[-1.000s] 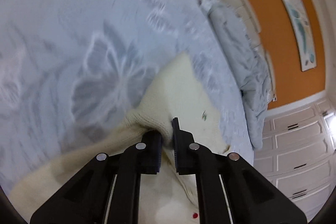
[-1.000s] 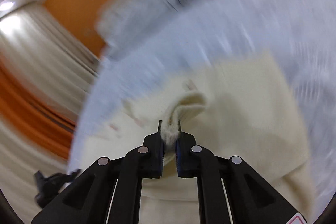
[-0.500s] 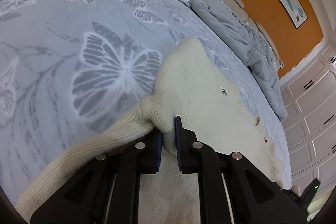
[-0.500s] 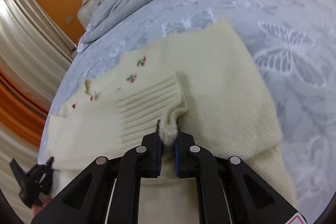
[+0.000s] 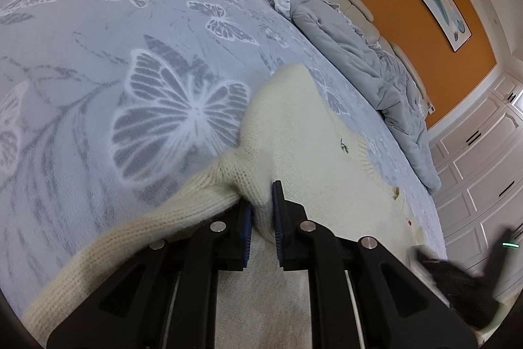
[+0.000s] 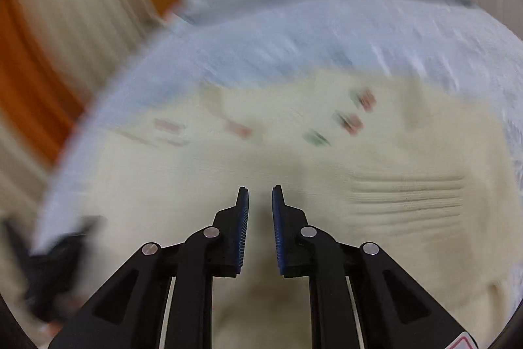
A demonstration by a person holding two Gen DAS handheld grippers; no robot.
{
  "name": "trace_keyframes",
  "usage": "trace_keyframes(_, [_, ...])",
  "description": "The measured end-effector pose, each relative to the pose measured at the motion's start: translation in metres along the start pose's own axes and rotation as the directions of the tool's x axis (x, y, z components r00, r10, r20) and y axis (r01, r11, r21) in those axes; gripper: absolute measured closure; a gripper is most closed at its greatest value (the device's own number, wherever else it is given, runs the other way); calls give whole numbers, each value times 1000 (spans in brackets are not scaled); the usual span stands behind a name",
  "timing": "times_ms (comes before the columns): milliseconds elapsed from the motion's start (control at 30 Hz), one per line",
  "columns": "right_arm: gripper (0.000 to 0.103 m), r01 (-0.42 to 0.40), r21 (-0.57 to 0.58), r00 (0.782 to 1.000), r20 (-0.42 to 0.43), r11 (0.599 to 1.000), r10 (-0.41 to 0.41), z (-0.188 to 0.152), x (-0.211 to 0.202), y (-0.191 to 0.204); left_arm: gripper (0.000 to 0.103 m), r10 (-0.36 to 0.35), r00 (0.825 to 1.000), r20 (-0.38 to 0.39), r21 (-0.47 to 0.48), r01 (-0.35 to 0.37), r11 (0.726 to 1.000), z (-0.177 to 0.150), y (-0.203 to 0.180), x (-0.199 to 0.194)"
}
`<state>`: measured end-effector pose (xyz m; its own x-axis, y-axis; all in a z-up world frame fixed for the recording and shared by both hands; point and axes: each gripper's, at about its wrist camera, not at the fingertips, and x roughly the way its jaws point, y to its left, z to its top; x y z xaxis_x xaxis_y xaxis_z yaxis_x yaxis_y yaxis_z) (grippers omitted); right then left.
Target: Fold small clothes
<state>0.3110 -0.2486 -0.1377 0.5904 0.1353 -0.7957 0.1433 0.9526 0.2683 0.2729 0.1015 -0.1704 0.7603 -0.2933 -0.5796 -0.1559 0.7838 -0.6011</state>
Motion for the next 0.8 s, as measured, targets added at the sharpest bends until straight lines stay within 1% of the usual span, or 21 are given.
trace_keyframes(33, [103, -42, 40, 999, 12, 998, 41, 0, 1, -8, 90, -3, 1000, -1, 0, 3, 1000, -1, 0, 0])
trace_keyframes(67, [103, -57, 99, 998, 6, 993, 57, 8, -6, -16, 90, -4, 1000, 0, 0, 4, 1000, -1, 0, 0])
trace_keyframes(100, [99, -51, 131, 999, 17, 990, 49, 12, -17, -20, 90, -8, 1000, 3, 1, 8, 1000, -2, 0, 1])
trace_keyframes(133, [93, -78, 152, 996, 59, 985, 70, 12, -32, -25, 90, -15, 1000, 4, -2, 15, 1000, -2, 1, 1])
trace_keyframes(167, [94, -132, 168, 987, 115, 977, 113, 8, -50, -34, 91, -23, 1000, 5, -7, 23, 1000, -3, 2, 2])
trace_keyframes(200, [94, -131, 178, 985, 133, 975, 108, 2, -57, -42, 91, -26, 1000, 7, -8, 26, 1000, -3, 2, 3])
trace_keyframes(233, [94, -77, 192, 992, 113, 978, 56, -8, -55, -54, 91, -26, 1000, 7, -8, 26, 1000, -3, 2, 3])
trace_keyframes(267, [103, 2, 205, 998, 54, 979, -13, -18, -43, -66, 91, -24, 1000, 7, -7, 24, 1000, -3, 1, 3])
trace_keyframes(300, [103, -7, 202, 999, 47, 979, -2, -27, -34, -75, 91, -18, 1000, 4, -4, 18, 1000, -3, 0, 4])
trace_keyframes(333, [103, -28, 191, 997, 75, 981, 13, -30, -42, -77, 91, -9, 1000, -1, -1, 9, 1000, -2, -2, 4])
trace_keyframes(367, [103, -5, 196, 999, 49, 981, -4, -28, -48, -75, 90, 3, 1000, -9, 3, -3, 1000, 0, -5, 4])
trace_keyframes(400, [98, 20, 200, 999, 35, 980, -27, -25, -61, -69, 90, 11, 1000, -21, 1, -11, 1000, 2, -6, 3])
trace_keyframes(433, [91, 16, 188, 999, 41, 982, -24, -26, -77, -63, 90, 25, 998, -52, -2, -25, 1000, 6, -8, 0])
trace_keyframes(467, [91, 5, 162, 998, 63, 987, -15, -30, -103, -58, 85, 29, 997, -76, 1, -29, 1000, 8, -9, -4])
trace_keyframes(500, [89, 15, 145, 997, 69, 989, -25, -36, -121, -58, 67, 16, 992, -127, -16, -18, 1000, 9, -9, -19])
trace_keyframes(533, [82, 37, 131, 997, 64, 991, -45, -47, -139, -62, 53, 5, 987, -158, -37, -11, 999, 7, -7, -33])
trace_keyframes(567, [68, 72, 128, 996, 49, 989, -79, -65, -160, -70, 33, -7, 984, -178, -53, -3, 999, 5, -3, -47])
trace_keyframes(600, [60, 100, 144, 994, 29, 984, -105, -84, -176, -76, 22, -14, 980, -199, -62, 1, 998, 1, 3, -75])
trace_keyframes(633, [52, 120, 172, 992, 2, 978, -122, -105, -192, -89, 19, 0, 978, -210, -59, -13, 998, -3, 8, -89])
trace_keyframes(700, [52, 130, 237, 991, -67, 963, -117, -153, -223, -114, 16, 42, 966, -254, -53, -57, 997, -12, 26, -125])
trace_keyframes(800, [44, 176, 233, 979, -145, 956, -144, -206, -256, -126, 12, 113, 944, -309, -44, -132, 990, -31, 54, -169])
